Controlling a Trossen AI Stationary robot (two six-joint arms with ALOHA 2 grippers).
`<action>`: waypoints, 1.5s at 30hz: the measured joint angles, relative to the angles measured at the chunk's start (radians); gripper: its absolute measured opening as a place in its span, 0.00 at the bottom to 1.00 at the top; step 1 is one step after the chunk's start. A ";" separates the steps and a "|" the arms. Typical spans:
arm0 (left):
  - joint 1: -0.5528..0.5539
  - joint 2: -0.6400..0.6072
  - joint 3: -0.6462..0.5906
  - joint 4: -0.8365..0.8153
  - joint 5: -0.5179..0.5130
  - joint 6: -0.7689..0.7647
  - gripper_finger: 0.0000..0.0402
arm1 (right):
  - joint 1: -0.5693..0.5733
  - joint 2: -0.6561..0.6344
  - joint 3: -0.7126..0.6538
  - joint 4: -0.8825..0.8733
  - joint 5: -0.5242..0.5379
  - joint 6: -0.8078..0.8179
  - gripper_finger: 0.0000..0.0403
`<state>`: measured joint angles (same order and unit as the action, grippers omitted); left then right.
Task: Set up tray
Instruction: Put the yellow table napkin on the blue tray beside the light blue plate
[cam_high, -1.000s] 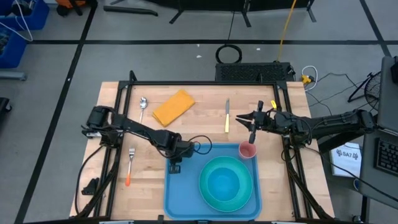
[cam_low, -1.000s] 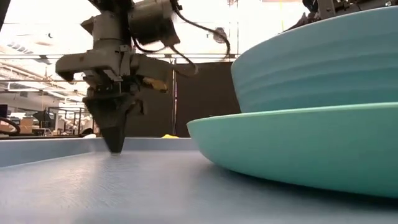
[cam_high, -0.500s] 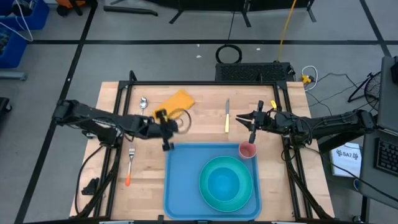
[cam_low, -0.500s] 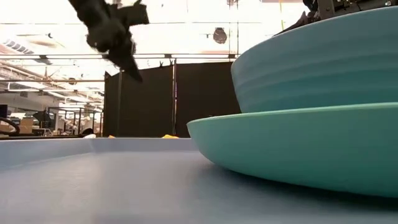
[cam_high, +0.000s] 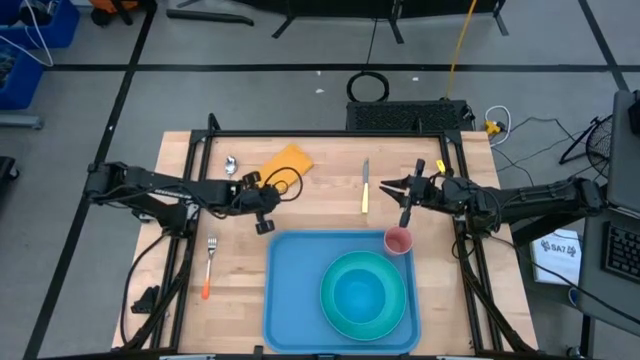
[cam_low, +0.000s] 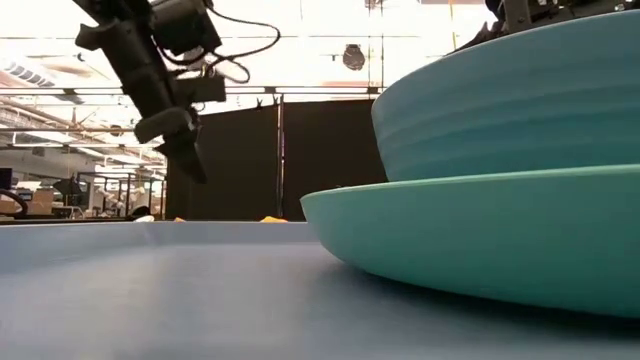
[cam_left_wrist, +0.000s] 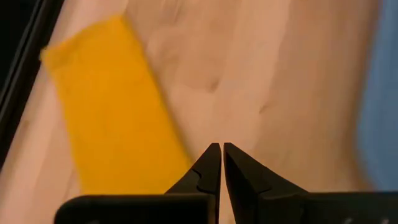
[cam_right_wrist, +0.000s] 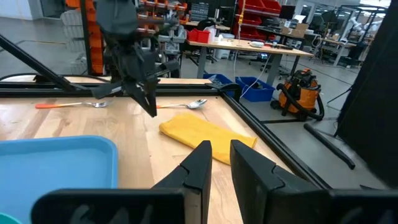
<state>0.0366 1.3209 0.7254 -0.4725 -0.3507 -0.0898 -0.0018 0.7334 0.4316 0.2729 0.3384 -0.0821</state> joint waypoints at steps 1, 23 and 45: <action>0.006 0.000 0.000 -0.022 -0.014 0.000 0.07 | -0.002 0.000 0.000 0.000 0.000 0.000 0.12; 0.034 0.179 0.072 -0.103 -0.012 0.029 0.43 | -0.051 0.000 0.000 -0.002 -0.003 -0.013 0.12; 0.042 0.363 0.176 -0.258 -0.069 -0.083 0.43 | -0.051 0.000 0.000 0.000 -0.003 -0.011 0.12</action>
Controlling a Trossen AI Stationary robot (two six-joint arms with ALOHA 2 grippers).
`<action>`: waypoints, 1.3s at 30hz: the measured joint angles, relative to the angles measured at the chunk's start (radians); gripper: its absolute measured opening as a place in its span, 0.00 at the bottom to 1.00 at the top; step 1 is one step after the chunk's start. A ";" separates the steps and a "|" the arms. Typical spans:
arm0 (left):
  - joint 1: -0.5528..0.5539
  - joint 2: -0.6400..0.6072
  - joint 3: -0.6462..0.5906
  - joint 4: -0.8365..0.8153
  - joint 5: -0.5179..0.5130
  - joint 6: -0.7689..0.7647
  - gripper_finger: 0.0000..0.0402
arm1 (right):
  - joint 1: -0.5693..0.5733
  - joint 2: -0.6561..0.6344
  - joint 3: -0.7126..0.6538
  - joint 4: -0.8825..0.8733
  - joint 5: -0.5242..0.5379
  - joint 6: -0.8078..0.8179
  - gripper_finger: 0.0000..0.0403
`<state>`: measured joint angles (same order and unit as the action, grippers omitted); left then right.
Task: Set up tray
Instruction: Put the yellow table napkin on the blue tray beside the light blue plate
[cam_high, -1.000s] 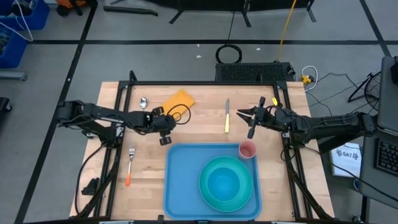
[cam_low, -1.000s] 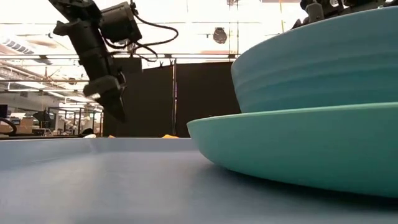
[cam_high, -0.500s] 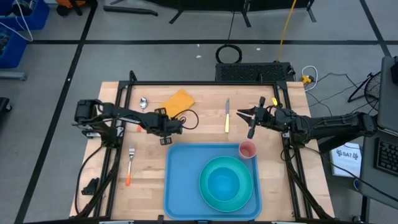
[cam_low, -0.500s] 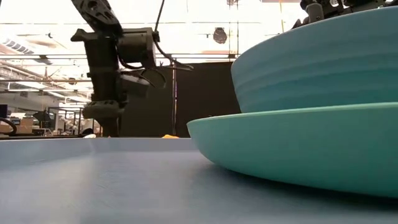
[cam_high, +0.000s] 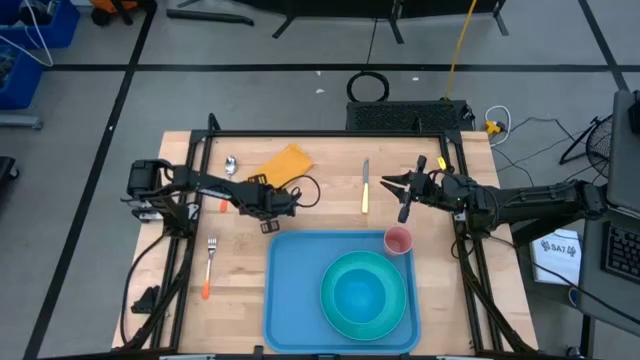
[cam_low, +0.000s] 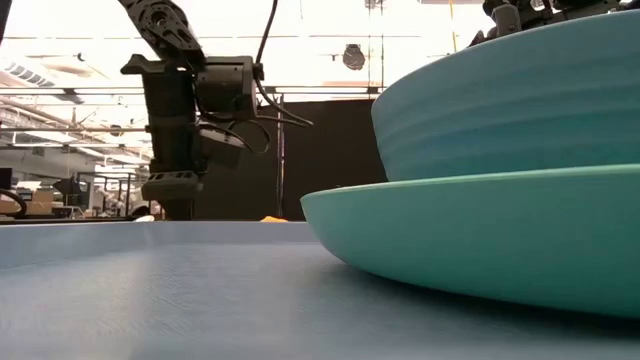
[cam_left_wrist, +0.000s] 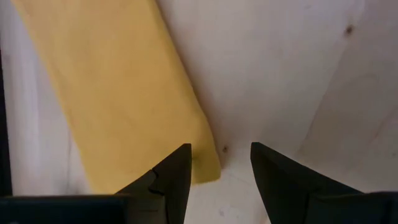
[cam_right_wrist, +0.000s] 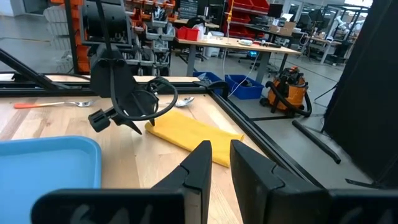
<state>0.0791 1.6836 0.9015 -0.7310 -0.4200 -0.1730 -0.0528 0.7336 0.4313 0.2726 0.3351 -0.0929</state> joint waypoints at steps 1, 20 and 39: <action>0.005 0.000 0.000 0.000 0.000 -0.004 0.43 | 0.000 0.000 0.000 0.000 0.000 0.001 0.12; 0.066 0.000 0.000 0.052 0.119 -0.065 0.43 | 0.000 0.000 0.000 0.091 0.000 0.053 0.12; 0.065 0.018 -0.002 0.037 0.054 -0.044 0.43 | 0.000 0.000 0.000 0.097 0.000 0.082 0.12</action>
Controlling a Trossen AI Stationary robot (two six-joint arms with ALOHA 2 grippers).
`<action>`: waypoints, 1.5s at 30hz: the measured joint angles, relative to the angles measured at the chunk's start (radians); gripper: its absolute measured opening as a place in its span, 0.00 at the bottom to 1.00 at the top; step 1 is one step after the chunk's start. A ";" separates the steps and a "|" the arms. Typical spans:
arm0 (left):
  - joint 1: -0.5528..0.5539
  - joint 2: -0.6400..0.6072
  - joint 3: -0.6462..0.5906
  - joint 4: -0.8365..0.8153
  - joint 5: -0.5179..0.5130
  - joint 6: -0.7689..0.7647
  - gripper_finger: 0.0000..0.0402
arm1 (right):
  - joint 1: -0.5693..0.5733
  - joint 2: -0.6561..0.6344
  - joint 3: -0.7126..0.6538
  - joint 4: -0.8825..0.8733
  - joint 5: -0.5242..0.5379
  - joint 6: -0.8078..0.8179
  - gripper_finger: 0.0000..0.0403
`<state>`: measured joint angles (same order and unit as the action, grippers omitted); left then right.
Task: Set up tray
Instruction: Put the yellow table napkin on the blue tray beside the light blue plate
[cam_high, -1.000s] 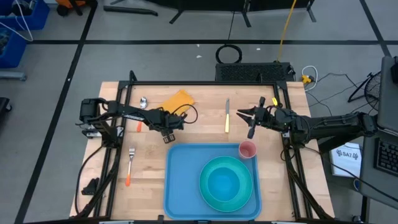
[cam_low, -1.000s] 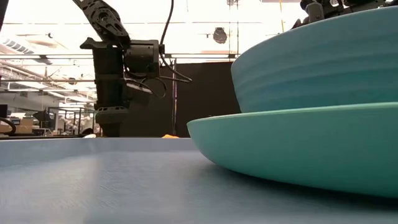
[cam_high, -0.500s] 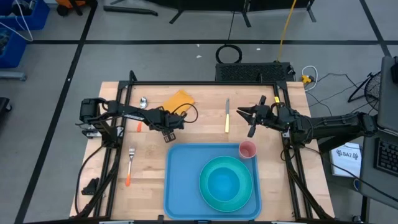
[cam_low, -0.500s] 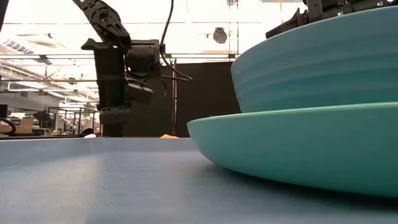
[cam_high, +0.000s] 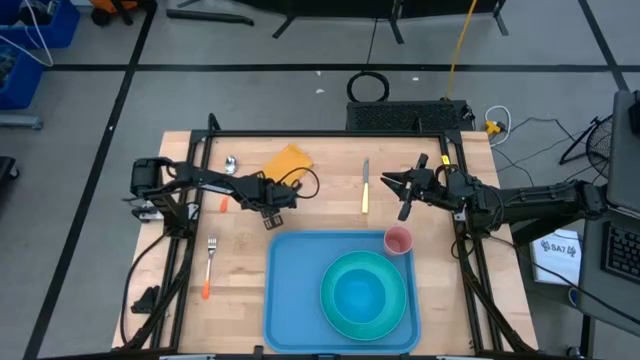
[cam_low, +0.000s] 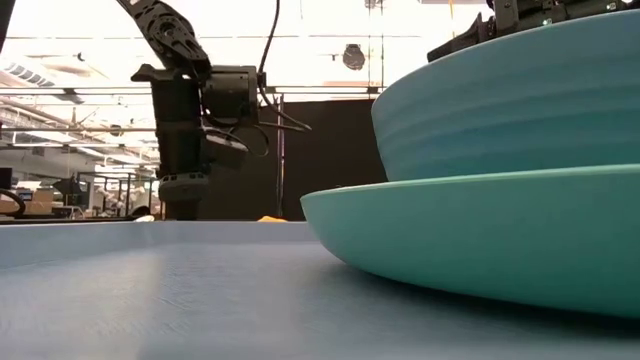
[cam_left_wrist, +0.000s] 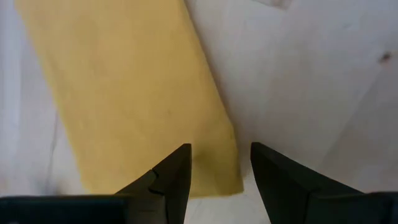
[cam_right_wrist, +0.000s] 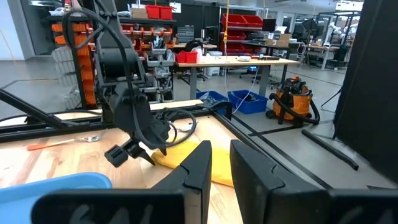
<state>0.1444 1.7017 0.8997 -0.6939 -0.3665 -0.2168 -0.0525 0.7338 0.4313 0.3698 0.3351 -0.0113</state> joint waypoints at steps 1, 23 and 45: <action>-0.001 0.012 0.003 0.001 -0.001 -0.002 0.43 | 0.000 0.000 0.000 0.000 0.000 0.000 0.12; -0.003 0.064 0.010 -0.013 0.030 -0.004 0.04 | 0.000 0.000 0.000 0.000 0.000 -0.002 0.12; -0.103 0.017 0.252 -0.324 -0.059 -0.091 0.02 | 0.000 0.000 0.000 -0.005 -0.001 -0.011 0.12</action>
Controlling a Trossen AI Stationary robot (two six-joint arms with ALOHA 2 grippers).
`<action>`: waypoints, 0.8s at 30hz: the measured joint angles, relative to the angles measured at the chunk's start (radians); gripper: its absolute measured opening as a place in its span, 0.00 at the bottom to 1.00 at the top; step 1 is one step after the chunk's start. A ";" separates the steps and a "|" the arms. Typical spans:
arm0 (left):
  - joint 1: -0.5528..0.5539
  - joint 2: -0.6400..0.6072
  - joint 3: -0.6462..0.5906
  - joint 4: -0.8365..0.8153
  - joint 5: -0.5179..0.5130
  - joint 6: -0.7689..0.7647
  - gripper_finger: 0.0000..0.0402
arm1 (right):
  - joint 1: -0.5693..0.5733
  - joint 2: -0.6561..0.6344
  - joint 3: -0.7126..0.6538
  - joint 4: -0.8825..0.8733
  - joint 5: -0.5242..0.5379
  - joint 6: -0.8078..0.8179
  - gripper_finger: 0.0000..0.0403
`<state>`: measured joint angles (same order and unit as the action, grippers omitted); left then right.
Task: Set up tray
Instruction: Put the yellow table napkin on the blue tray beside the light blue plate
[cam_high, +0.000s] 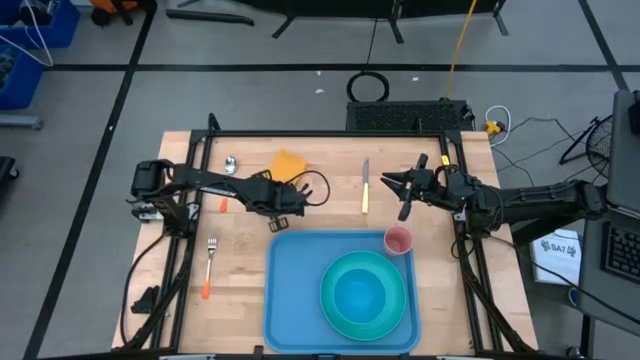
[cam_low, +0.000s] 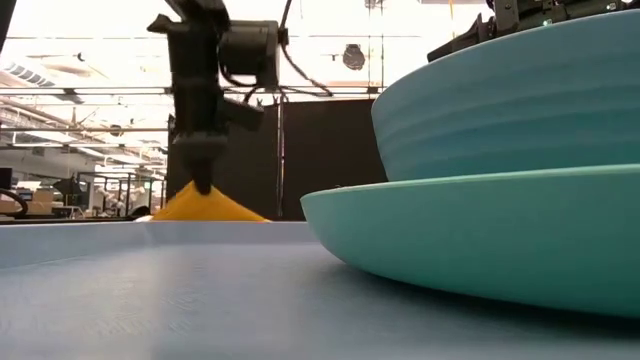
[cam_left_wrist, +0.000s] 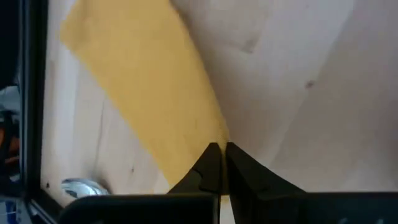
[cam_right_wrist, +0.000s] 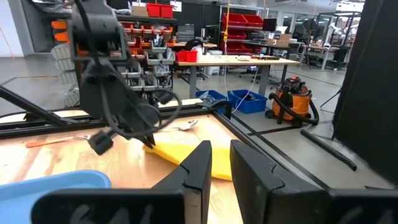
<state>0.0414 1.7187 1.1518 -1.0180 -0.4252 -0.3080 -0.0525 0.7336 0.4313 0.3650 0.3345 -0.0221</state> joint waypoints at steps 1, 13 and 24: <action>-0.009 -0.001 0.018 -0.024 0.006 -0.010 0.02 | 0.000 0.000 0.000 0.000 0.000 -0.001 0.12; -0.149 -0.003 0.174 -0.218 0.173 -0.131 0.02 | 0.000 0.000 0.000 0.004 0.000 -0.026 0.12; -0.265 -0.003 0.257 -0.193 0.411 -0.206 0.02 | 0.000 0.000 0.000 0.012 0.000 -0.054 0.12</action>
<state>-0.2233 1.7153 1.4088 -1.2110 -0.0138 -0.5135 -0.0525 0.7335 0.4313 0.3772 0.3348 -0.0761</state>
